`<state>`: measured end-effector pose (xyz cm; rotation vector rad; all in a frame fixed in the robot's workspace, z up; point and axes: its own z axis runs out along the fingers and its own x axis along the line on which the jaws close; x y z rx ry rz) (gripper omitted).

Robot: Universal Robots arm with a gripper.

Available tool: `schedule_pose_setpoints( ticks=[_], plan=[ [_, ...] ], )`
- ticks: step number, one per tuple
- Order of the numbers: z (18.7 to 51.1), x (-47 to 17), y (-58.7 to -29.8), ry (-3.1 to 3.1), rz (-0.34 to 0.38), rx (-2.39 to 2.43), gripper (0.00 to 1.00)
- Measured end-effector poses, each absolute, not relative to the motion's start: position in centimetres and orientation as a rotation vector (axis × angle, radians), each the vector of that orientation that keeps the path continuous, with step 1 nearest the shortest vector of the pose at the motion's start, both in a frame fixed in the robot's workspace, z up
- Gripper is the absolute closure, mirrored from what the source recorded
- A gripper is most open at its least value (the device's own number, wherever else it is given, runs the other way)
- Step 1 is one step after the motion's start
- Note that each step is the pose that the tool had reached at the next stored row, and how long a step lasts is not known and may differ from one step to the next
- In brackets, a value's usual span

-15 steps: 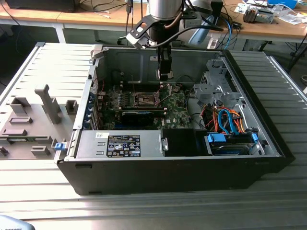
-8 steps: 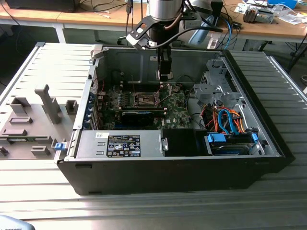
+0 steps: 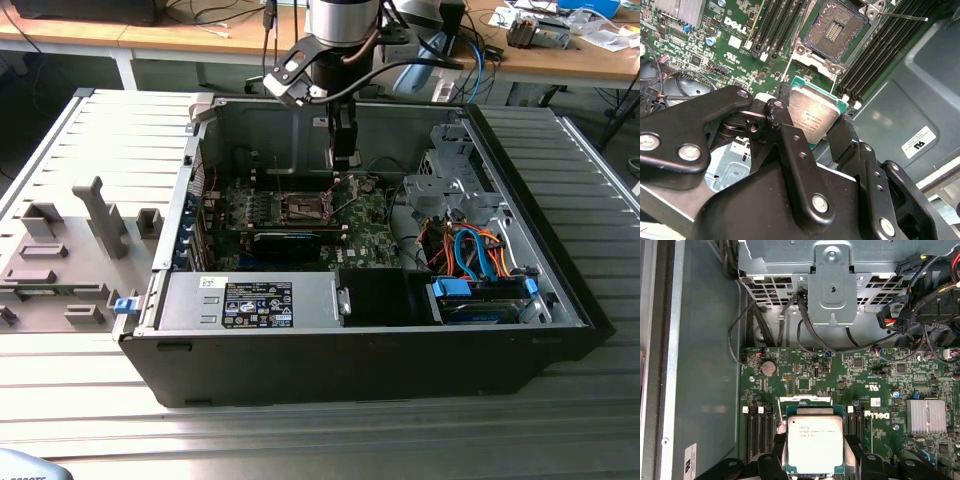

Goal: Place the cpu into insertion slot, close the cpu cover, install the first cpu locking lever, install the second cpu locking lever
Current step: 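Place the cpu into insertion slot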

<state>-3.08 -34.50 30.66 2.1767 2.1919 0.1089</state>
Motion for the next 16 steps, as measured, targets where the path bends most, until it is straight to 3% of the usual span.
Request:
schedule_pose_setpoints(
  ticks=[16],
  plan=[
    [30.18, -3.08, -34.50, 2.192, 0.109, 2.177, 0.46]
  ],
)
